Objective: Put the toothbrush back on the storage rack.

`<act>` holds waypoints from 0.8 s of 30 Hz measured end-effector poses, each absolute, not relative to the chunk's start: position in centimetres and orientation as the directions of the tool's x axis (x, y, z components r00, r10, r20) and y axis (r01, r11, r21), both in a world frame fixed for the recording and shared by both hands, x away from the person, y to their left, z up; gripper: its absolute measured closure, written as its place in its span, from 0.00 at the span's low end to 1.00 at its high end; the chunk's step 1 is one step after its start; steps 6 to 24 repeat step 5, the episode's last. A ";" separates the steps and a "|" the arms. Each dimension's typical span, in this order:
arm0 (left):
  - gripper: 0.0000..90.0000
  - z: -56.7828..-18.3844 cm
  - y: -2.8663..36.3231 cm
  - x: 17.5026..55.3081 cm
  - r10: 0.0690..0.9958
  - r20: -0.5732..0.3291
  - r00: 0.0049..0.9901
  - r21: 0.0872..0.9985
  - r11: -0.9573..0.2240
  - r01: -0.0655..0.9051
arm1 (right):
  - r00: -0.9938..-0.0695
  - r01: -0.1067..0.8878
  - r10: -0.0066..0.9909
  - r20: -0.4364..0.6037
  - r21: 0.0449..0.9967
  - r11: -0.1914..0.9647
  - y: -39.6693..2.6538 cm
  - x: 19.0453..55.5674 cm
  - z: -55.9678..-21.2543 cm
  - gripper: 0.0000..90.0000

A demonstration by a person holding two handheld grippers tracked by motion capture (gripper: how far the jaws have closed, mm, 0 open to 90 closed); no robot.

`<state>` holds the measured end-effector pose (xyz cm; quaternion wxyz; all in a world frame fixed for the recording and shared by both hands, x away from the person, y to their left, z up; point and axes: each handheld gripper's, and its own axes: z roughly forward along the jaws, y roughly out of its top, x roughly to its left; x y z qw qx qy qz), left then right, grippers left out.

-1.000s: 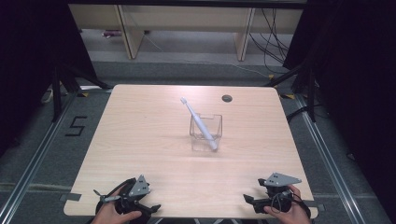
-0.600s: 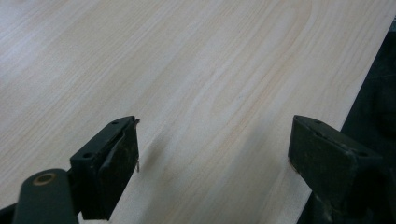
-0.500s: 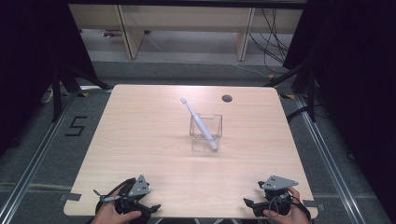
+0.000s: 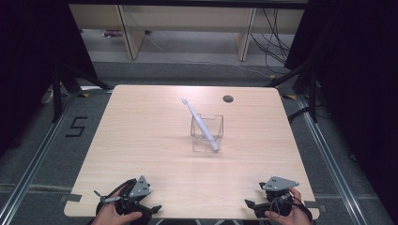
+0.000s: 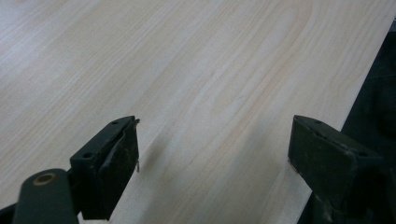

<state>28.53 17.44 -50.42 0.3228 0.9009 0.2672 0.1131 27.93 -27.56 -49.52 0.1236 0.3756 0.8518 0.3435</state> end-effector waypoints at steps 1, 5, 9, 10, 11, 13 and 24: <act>0.17 -50.4 17.4 28.5 0.554 0.033 0.832 0.642 -0.650 0.407 | -0.688 0.554 0.724 0.048 0.679 0.482 -27.6 28.0 -49.5 0.18; 0.17 -50.4 17.4 28.6 0.556 0.034 0.830 0.642 -0.649 0.408 | -0.693 0.552 0.719 0.049 0.678 0.485 -27.6 28.1 -49.6 0.18; 0.17 -50.4 17.4 28.6 0.556 0.034 0.830 0.642 -0.649 0.408 | -0.693 0.552 0.719 0.049 0.678 0.485 -27.6 28.1 -49.6 0.18; 0.17 -50.4 17.4 28.6 0.556 0.034 0.830 0.642 -0.649 0.408 | -0.693 0.552 0.719 0.049 0.678 0.485 -27.6 28.1 -49.6 0.18; 0.17 -50.4 17.4 28.6 0.556 0.034 0.830 0.642 -0.649 0.408 | -0.693 0.552 0.719 0.049 0.678 0.485 -27.6 28.1 -49.6 0.18; 0.17 -50.4 17.4 28.6 0.556 0.034 0.830 0.642 -0.649 0.408 | -0.693 0.552 0.719 0.049 0.678 0.485 -27.6 28.1 -49.6 0.18; 0.17 -50.4 17.4 28.6 0.556 0.034 0.830 0.642 -0.649 0.408 | -0.693 0.552 0.719 0.049 0.678 0.485 -27.6 28.1 -49.6 0.18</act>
